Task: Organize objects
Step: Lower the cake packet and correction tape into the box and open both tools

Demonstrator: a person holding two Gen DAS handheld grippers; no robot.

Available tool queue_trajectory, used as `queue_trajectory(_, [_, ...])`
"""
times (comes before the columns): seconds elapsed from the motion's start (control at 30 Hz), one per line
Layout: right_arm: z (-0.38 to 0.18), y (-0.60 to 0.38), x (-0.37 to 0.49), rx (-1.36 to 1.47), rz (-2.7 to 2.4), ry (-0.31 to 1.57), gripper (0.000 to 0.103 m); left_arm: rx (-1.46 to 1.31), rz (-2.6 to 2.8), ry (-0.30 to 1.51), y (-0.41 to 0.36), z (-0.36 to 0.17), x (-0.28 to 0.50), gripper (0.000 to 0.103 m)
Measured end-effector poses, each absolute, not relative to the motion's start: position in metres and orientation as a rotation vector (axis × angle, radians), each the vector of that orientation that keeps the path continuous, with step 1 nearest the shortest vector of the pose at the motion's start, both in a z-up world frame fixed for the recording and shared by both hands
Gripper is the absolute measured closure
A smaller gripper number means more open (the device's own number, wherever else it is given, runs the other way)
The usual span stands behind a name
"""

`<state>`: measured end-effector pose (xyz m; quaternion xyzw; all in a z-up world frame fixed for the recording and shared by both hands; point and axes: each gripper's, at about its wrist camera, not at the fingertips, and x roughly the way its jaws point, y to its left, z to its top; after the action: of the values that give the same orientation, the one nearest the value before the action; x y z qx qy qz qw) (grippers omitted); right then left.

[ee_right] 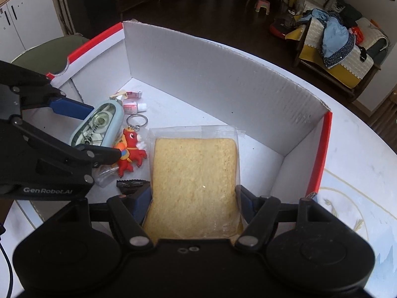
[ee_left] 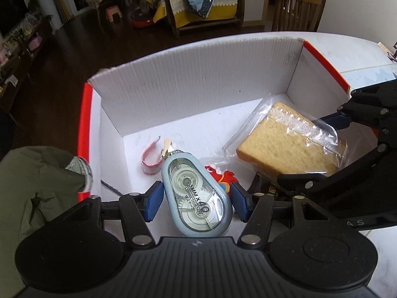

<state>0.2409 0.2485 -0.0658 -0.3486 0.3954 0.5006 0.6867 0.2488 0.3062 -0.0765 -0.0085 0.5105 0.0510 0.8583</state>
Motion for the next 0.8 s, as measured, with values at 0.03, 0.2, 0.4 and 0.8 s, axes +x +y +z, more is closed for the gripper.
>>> queue_trajectory(0.03, [-0.065,0.248,0.241,-0.778,1.124,0.884,0.031,-0.013,0.103,1.079,0.306,-0.078,0.249,0.045])
queue_trajectory(0.2, [-0.059,0.244,0.241,-0.762,1.145,0.880,0.029,-0.003,0.095,1.102,0.304,-0.084,0.254,0.045])
queue_trajectory(0.4, [-0.045,0.239,0.238,-0.761,1.174,0.857,0.024,-0.012,0.098,1.098,0.305,-0.083,0.255,0.045])
queue_trajectory(0.8, [0.000,0.217,0.232,-0.706,1.237,0.790,0.019,-0.002,0.116,1.054,0.291,-0.065,0.249,0.033])
